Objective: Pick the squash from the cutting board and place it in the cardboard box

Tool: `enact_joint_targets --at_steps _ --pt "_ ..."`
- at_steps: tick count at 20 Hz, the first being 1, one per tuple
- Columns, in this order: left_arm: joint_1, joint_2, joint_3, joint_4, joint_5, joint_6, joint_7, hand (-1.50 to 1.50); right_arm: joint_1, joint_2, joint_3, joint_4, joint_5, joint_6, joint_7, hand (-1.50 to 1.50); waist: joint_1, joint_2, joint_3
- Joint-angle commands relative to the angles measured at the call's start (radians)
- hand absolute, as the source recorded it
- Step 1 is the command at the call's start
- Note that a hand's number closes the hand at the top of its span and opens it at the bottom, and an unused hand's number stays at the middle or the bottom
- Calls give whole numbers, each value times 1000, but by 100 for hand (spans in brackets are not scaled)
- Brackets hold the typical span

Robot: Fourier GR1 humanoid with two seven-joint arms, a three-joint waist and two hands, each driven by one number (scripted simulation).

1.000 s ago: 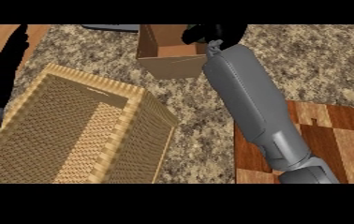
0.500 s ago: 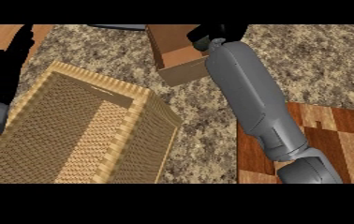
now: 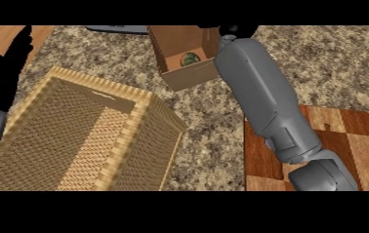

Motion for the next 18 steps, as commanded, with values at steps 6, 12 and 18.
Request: enact_joint_targets --at_steps 6,12,18 --pt "165 -72 -23 41 12 39 -34 0 59 3 -36 -77 -133 -175 -147 -150 -64 -19 -37" --pt "225 -58 11 71 18 61 -64 0 149 3 -8 -171 -132 -153 -121 -150 -125 -40 -39" --pt "290 -64 14 38 19 89 -65 0 353 3 52 -329 -163 -98 -146 -150 -160 -54 -39"
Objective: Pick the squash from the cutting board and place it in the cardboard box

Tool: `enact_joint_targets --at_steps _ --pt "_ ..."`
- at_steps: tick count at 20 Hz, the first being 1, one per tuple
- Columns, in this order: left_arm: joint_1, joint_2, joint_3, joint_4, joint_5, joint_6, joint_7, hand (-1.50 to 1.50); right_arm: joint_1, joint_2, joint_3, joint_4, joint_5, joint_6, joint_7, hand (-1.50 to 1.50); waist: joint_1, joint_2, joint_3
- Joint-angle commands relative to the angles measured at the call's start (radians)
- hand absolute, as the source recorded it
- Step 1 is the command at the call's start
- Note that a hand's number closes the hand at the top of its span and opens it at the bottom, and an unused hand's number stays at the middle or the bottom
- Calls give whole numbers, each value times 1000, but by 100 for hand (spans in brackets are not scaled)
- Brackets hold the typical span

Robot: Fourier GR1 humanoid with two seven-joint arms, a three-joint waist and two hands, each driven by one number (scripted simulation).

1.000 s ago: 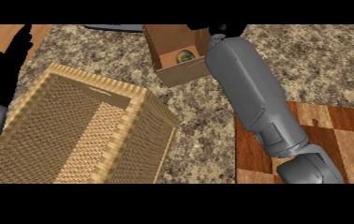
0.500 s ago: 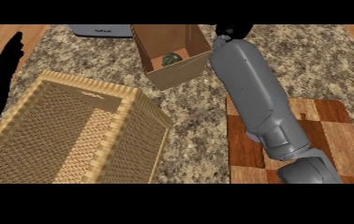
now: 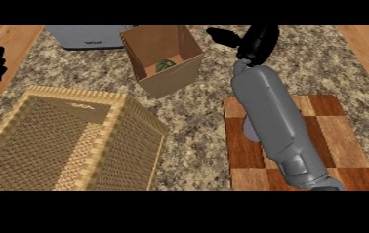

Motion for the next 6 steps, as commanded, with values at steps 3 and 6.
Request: enact_joint_targets --at_steps 3,6 --pt "121 -90 -31 31 -3 35 -41 0 154 -25 54 -185 -21 92 -6 -150 -42 5 -43" --pt "142 -86 -16 29 6 30 -52 0 257 -14 100 -256 -28 139 -5 -150 -46 6 -44"
